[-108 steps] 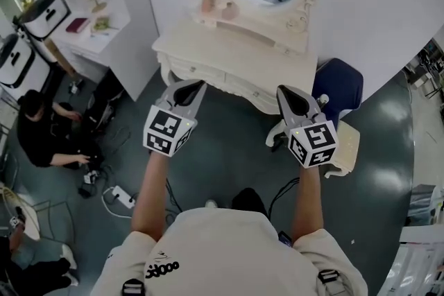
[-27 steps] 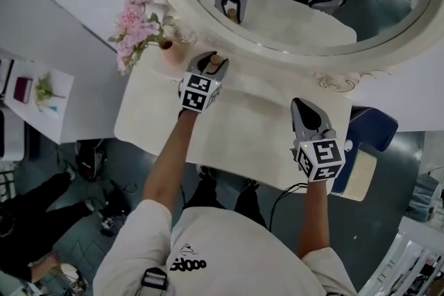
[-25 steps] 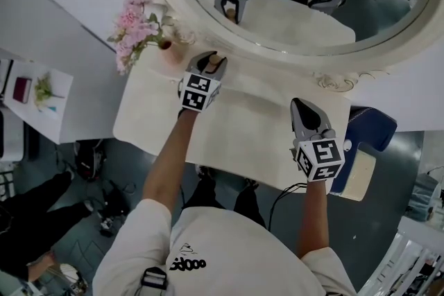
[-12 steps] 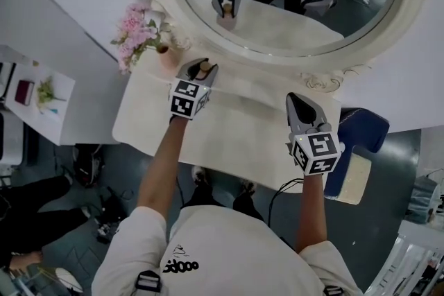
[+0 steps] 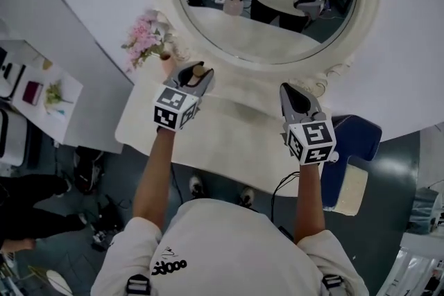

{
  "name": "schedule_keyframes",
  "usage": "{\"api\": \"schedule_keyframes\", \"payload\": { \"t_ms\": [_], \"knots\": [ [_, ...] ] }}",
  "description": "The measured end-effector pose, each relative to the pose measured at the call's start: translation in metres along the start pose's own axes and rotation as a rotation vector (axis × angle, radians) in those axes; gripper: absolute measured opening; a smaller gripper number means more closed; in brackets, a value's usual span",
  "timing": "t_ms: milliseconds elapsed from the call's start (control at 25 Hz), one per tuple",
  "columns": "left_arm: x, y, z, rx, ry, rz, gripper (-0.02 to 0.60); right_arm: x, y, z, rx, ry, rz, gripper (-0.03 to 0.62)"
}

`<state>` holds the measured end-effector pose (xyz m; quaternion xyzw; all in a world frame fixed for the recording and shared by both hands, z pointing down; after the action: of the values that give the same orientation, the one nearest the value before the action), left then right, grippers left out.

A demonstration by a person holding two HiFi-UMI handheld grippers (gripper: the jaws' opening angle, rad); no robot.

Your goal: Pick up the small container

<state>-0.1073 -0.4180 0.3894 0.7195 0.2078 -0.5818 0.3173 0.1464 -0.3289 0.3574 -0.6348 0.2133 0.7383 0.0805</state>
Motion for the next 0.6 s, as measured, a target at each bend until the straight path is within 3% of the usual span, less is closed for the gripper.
{"api": "schedule_keyframes", "payload": {
  "t_ms": [600],
  "knots": [
    [0.055, -0.083, -0.038, 0.041, 0.049, -0.12, 0.14, 0.034, -0.025, 0.019, 0.026, -0.117, -0.067, 0.003]
  ]
}}
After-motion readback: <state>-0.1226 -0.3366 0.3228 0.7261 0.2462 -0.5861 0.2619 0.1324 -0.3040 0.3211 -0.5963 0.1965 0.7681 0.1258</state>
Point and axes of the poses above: the fingertips, and each gripper's own axes: y forward along the fingers, z to its left, x out of its top, the point moved 7 cm from there along -y, backward along the fingers, and after that the axes turned 1 degree about y, right-handed, at the moved point
